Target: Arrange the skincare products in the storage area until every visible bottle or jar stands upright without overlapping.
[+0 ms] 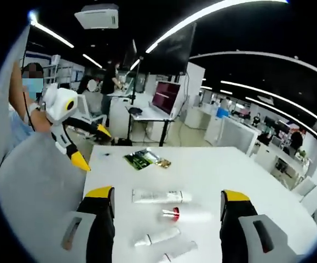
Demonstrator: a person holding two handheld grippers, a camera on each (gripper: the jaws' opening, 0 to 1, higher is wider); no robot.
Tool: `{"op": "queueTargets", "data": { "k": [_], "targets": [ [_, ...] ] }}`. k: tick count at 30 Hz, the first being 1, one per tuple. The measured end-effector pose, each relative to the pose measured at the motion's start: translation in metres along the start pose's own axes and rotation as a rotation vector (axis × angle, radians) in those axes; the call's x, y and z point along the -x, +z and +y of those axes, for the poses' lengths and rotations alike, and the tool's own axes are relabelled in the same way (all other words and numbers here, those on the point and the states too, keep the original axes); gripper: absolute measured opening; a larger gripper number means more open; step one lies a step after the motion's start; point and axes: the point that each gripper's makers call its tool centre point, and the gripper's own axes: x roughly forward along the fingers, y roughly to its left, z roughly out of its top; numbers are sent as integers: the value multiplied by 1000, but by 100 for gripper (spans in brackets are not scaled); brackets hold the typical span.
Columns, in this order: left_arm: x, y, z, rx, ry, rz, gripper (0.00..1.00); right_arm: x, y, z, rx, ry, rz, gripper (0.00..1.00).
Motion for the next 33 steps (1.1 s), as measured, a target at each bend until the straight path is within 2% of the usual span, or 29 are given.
{"op": "queueTargets", "data": {
  "k": [3,4,5,6,8,16,18,21,28,33],
  "targets": [
    [0,0,2,5,7,1,71,-13,0,-8,36,23,13,78],
    [0,-1,2,4,6,3,71,-22,-5,-11,92,51,45,78],
    [0,-1,1,3,6,5,70,-25,-6,-11,110,62,52,78],
    [0,-2,1,1,5,6,70,-38,-10,-11,177,106,91,78],
    [-1,-3,0,3,1,11,69,-56,-21,-8,229,181,155,77],
    [-3,-12,-4,-3,-23,52,65,-112,-43,0,448,371,281,76],
    [-3,-13,-3,1,-19,55,65,-125,-51,4,483,425,327,75],
    [-2,-13,-2,7,-14,56,64,-144,-64,7,592,503,400,72],
    [-3,-19,0,10,-10,77,59,-189,-88,5,800,608,520,64],
    [-3,-23,3,12,-6,89,59,-205,-111,13,936,711,604,63]
  ]
}}
